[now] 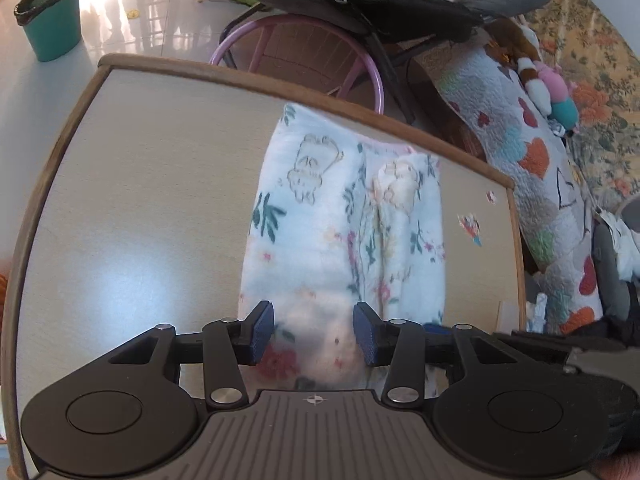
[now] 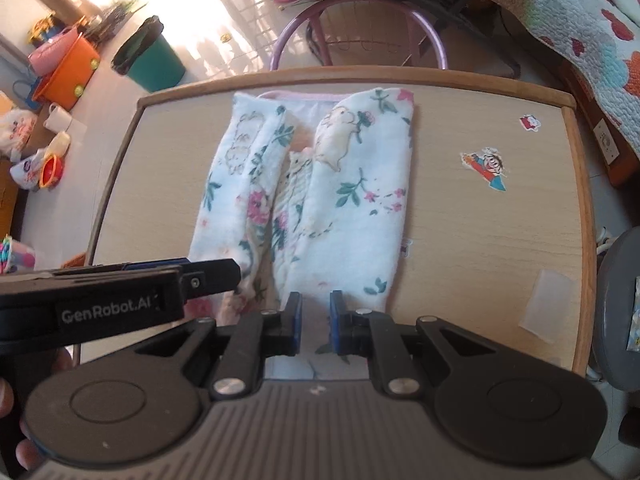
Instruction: Fold clothes
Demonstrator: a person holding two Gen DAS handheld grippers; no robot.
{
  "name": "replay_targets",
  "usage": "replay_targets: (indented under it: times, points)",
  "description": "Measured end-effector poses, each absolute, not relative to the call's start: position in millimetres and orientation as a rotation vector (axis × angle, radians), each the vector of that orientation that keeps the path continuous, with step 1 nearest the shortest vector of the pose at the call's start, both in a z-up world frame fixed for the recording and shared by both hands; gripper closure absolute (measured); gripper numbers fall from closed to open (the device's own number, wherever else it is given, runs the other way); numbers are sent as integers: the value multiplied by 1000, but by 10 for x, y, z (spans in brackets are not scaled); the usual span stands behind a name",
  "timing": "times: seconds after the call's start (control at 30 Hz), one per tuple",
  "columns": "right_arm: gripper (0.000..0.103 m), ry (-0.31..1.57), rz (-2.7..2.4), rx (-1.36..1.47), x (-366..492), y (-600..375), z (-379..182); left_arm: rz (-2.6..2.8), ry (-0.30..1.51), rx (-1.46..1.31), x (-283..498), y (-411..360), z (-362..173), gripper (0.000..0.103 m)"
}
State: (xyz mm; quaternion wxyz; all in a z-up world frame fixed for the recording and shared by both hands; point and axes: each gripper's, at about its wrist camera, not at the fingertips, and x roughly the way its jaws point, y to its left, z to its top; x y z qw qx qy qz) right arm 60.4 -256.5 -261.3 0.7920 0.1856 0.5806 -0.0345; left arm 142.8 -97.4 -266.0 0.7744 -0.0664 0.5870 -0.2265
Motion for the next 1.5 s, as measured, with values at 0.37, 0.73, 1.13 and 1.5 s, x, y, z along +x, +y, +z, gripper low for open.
replay_targets:
  times: [0.37, 0.73, 1.13, 1.5]
  points:
    - [89, 1241, -60, 363, 515, -2451, -2688, -483, 1289, -135, 1352, -990, -2862, 56]
    - [89, 1271, 80, 184, 357, -2283, -2751, -557, 1295, -55, 1242, -1072, -2921, 53]
    - [71, 1211, 429, -72, -149, -2165, -2270, -824, 1234, 242, 851, -665, -2597, 49]
    - [61, 1158, 674, -418, -555, -1836, -2381, -1248, 1081, 719, 235, -545, -2807, 46]
